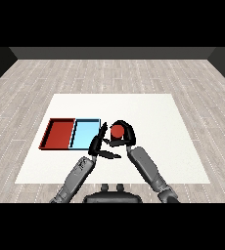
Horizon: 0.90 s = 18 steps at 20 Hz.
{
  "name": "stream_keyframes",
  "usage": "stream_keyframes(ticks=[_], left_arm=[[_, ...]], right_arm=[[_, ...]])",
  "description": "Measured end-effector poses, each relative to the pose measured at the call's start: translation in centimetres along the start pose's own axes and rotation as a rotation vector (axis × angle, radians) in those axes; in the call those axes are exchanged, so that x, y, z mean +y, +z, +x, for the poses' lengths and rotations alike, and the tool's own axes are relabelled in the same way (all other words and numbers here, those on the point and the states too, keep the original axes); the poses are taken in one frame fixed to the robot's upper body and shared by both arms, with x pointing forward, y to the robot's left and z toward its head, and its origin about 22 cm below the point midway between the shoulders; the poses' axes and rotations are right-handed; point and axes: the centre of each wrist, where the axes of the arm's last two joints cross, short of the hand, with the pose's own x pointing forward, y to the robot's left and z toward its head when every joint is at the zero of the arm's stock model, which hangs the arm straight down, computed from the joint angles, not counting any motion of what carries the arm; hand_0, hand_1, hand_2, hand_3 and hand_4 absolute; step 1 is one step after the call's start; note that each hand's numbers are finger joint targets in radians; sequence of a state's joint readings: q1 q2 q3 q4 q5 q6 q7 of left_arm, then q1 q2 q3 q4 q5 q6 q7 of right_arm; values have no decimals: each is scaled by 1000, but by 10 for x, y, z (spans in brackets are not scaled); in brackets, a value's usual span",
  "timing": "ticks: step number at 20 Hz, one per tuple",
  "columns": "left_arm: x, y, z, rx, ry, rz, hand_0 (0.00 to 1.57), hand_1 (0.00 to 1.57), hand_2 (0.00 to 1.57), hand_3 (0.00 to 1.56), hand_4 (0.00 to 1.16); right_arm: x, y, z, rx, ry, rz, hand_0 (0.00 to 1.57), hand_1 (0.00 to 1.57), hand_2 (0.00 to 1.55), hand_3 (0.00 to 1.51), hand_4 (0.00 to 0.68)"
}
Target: Pick the red can and put it in the red box
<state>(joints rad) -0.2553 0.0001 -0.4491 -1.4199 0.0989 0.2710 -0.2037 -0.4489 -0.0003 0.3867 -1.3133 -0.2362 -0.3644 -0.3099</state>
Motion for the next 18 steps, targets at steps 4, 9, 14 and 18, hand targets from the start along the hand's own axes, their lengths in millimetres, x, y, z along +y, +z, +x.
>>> stream_keyframes(ticks=[4, 9, 14, 18], left_arm=[[-4, -11, -6, 18, -19, -7, 0, 0, 0, 0, 0], [-15, -16, -1, 24, -19, -17, 0, 0, 0, 0, 0], [-12, -26, -2, 26, -41, -26, 0, 0, 0, 0, 0], [-11, -23, -2, 14, -40, -5, 0, 0, 0, 0, 236]], right_arm=[[10, -1, -3, -11, -10, 24, 1431, 1431, 1435, 1398, 603], [17, 6, 4, -28, -16, 37, 1445, 1445, 1430, 1385, 600], [28, 10, 4, -22, -46, 54, 1460, 1460, 1446, 1395, 578], [33, 12, 5, -31, -43, 44, 1471, 1471, 1457, 1405, 511]])
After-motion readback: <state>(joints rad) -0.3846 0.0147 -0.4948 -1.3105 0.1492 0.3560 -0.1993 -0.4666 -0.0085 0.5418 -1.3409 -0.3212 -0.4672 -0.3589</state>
